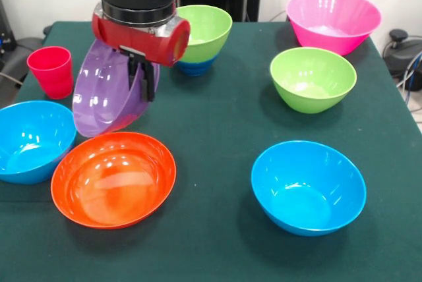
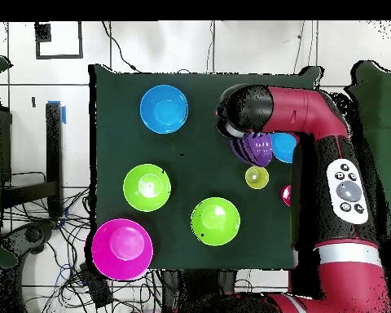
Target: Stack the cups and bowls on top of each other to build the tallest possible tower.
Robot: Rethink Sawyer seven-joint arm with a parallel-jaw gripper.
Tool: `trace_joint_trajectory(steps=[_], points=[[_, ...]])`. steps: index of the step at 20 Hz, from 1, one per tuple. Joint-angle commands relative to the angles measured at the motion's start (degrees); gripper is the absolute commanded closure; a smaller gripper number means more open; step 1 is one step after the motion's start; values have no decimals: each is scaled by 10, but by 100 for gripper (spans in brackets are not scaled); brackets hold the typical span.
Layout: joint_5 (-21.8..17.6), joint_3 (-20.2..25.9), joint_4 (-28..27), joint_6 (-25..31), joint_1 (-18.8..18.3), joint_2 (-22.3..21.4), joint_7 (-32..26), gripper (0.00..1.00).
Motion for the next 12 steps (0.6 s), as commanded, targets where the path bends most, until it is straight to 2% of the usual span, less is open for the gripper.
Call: trace_joint_trajectory(steps=[1,6,12], points=[[-46,38,-23,83,-8,13,-206,100],[-45,36,-34,101,-13,12,-223,100],[-46,20,16,70,-6,-19,-199,100]])
